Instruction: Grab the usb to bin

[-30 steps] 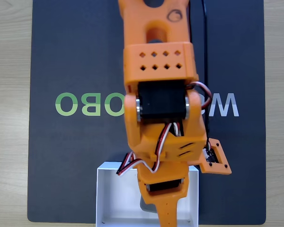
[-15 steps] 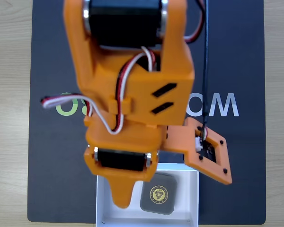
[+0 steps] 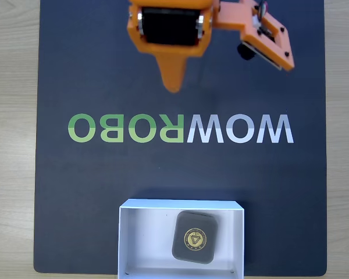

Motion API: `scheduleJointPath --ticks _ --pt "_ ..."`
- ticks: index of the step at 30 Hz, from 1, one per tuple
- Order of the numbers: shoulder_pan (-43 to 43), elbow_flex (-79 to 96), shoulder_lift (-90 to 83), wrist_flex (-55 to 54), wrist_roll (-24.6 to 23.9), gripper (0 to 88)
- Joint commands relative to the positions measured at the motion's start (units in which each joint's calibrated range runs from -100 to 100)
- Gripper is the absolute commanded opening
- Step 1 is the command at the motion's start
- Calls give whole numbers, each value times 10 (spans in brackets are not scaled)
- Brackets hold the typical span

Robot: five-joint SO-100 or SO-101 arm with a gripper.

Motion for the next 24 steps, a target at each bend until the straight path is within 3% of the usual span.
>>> scheduleJointPath --ticks 1,7,14,20,24 --pt "0 137 -142 -23 0 33" --pt "3 399 -364 -134 3 33" --pt "7 653 -608 -139 64 26" --pt "-1 754 -763 -120 62 25" --pt "-8 740 -761 -76 61 25"
